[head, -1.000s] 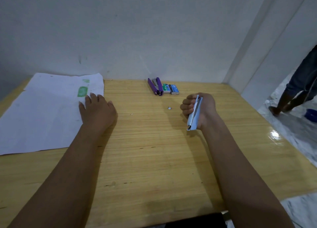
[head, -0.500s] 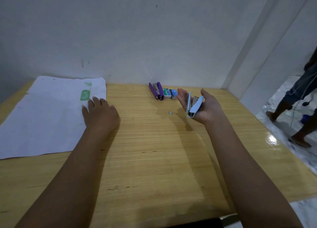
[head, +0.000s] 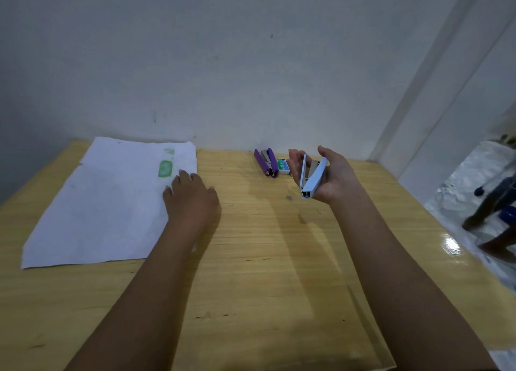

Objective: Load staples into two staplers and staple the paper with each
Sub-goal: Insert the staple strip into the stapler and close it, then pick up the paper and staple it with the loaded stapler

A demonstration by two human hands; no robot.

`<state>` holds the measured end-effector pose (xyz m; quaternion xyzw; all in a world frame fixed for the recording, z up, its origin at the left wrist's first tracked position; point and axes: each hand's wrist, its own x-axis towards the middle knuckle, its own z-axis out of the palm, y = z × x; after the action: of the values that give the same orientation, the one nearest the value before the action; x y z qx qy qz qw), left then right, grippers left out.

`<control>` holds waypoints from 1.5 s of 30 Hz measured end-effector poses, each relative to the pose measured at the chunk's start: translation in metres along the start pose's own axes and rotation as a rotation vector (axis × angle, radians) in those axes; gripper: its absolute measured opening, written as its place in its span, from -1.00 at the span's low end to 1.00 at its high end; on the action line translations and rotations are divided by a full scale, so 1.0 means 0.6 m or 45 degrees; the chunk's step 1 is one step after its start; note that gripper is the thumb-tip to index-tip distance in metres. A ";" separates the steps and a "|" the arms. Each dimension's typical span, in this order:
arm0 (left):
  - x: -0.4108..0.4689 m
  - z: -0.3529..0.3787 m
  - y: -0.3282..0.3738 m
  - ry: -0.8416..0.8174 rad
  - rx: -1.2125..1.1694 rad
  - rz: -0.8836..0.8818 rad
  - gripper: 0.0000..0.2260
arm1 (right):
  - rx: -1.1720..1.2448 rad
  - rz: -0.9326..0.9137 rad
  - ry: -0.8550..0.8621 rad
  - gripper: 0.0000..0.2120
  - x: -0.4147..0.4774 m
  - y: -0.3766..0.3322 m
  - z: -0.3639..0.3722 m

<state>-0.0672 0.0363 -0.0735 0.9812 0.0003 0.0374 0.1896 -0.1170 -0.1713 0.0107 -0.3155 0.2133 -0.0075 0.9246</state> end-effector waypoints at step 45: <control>0.005 -0.219 -0.173 0.233 -1.556 -0.305 -0.82 | -1.155 -0.301 -0.261 -0.76 0.038 0.087 0.137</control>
<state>-0.0724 0.1814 0.0099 0.6815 0.1049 0.0932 0.7182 -0.0700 -0.0852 0.0294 -0.7082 0.0653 0.0123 0.7029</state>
